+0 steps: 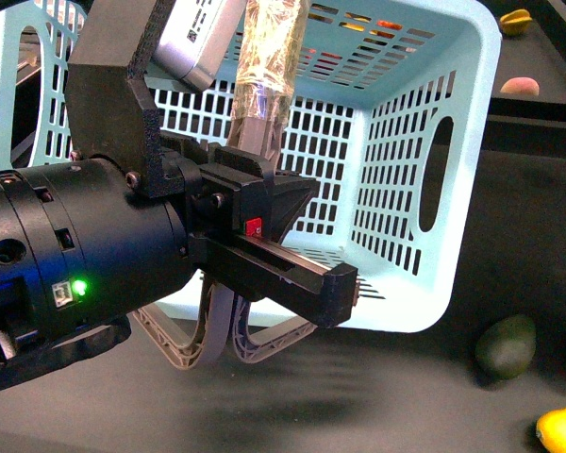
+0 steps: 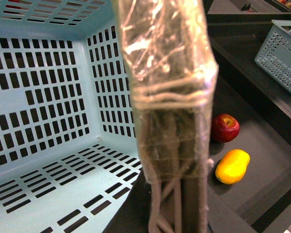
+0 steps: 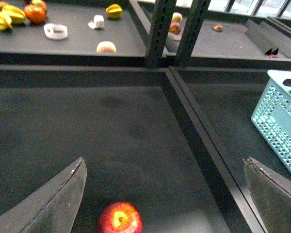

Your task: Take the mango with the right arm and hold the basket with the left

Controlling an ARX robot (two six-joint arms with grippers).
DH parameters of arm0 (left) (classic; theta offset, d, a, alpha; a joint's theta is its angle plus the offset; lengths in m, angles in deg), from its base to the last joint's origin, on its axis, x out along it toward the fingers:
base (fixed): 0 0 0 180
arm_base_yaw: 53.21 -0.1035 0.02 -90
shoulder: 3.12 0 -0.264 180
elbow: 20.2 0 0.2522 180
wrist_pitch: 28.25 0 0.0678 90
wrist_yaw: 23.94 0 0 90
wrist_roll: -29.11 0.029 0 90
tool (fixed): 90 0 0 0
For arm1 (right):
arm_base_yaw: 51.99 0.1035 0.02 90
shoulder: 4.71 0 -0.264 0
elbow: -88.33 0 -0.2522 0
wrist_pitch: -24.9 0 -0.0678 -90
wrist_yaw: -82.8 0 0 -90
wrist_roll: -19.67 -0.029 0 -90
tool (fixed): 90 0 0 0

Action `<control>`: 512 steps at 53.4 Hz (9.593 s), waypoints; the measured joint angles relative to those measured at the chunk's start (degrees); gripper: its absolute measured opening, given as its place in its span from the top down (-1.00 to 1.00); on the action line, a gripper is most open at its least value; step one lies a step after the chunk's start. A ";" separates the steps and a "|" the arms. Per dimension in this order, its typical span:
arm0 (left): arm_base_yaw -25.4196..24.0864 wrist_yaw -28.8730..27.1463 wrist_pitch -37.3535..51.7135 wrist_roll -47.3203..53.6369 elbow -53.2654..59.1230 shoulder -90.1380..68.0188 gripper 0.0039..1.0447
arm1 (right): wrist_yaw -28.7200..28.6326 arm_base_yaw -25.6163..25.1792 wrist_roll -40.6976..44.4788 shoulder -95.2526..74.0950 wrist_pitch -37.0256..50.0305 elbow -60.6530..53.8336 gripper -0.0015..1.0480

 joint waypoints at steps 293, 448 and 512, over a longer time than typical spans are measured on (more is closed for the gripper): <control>0.02 0.15 -0.02 -0.11 0.00 -0.17 0.84 | 24.15 32.81 -24.81 22.38 -9.05 -2.97 -0.85; 0.11 0.11 -0.02 -0.13 -0.02 -0.17 0.84 | -5.03 19.50 -9.60 77.75 -56.72 -7.39 0.64; -17.57 -28.59 -14.62 -48.09 -32.28 -22.69 0.85 | -5.07 19.50 -9.60 77.81 -56.72 -7.39 -0.85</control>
